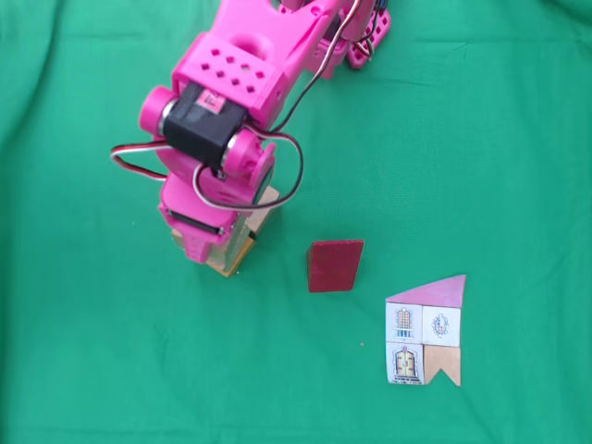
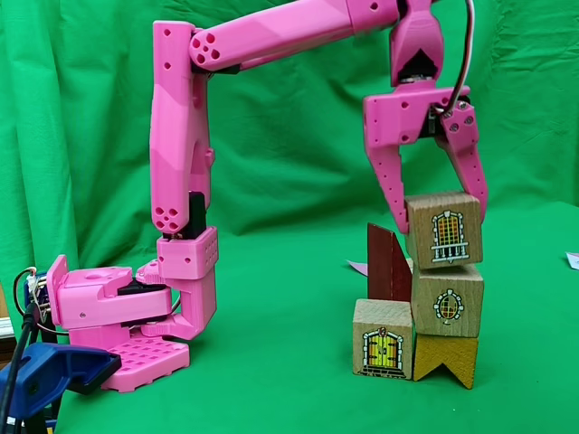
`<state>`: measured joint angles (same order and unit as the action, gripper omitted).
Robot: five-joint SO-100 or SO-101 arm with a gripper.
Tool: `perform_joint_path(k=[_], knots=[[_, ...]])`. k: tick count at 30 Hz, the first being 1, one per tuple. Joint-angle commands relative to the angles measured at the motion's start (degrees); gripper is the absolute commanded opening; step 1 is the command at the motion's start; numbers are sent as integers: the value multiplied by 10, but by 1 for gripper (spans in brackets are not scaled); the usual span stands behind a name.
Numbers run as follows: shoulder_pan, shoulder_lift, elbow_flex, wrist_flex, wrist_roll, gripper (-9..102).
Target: Grasp some building blocks and build the house on the picture.
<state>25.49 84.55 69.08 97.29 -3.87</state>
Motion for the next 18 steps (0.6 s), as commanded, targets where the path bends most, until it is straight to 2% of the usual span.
perform_joint_path(k=[1,7,18], knots=[[1,47,-5,4,0,12],[2,70,5,11,-1,12],[2,134,113,11,0,12]])
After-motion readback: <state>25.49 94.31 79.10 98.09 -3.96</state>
